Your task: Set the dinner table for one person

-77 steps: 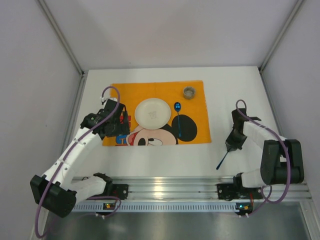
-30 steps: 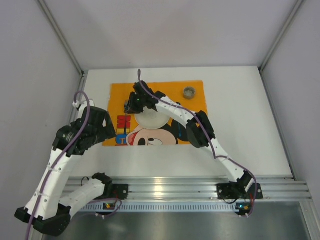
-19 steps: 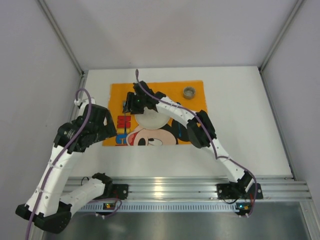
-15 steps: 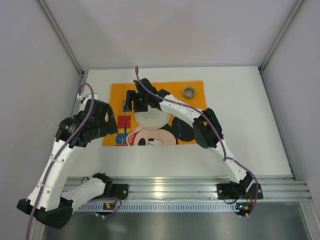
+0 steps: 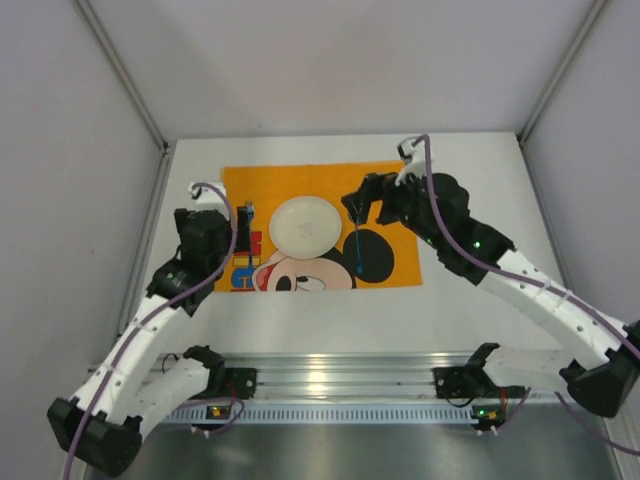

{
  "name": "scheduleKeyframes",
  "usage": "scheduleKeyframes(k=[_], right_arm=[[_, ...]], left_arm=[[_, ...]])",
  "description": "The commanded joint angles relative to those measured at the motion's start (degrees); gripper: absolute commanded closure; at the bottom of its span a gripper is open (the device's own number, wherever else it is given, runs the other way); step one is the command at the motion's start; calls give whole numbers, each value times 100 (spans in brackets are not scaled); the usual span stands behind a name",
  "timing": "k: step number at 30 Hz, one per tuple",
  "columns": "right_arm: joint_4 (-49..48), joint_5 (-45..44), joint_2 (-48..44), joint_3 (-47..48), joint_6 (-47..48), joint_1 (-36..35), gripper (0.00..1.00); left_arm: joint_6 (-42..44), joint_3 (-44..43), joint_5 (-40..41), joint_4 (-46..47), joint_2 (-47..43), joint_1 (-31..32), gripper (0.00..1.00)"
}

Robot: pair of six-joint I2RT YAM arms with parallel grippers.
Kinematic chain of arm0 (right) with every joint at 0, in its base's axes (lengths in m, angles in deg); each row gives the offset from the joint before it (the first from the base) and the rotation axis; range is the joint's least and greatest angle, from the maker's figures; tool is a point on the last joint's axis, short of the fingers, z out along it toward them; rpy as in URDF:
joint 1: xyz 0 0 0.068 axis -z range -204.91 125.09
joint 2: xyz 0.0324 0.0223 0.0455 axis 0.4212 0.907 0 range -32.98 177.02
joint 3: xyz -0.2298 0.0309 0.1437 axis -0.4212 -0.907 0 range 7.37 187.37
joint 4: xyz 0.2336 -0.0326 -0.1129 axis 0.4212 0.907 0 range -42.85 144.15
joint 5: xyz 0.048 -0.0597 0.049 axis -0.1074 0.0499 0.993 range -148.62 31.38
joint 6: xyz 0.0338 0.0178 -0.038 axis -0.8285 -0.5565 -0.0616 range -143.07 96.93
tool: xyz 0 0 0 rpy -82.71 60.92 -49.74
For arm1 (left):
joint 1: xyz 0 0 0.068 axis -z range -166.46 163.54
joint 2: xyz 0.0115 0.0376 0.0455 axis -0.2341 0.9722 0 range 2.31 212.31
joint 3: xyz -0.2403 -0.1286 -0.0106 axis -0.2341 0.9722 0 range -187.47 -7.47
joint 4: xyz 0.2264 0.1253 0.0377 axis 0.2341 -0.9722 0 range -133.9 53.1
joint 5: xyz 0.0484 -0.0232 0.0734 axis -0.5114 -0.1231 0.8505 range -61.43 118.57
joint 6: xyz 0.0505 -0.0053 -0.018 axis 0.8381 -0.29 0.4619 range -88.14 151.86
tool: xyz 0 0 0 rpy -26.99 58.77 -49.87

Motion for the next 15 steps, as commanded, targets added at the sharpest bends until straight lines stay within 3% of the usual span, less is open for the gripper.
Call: scheduleKeyframes(k=[1,2,3,7,11,15], right_arm=[[-268,-784,-927,-1482,183,-3,0],[-330,-933,-1185,-1757,165,-3,0],[-496,-1204,-1475,-2012,87,-3,0],[-515,-2198,-2803,-3137,-247,-3,0],[-471,-2700,-3411,-3596,-380,-3,0],[-304,-3491,-3578,-3877,-546,6,0]], left_arm=[[708,1028,-484,2237,578,-299,1],[586,1125,-839,2492,745,-762,1],[350,1335,-964,2738,1121,-871,1],[778,1899,-1017,4091,1939,-968,1],[1077,2181,-1150,5173,2756,-1310,1],[647,2391,-1526,5911,3426,-1645,1]])
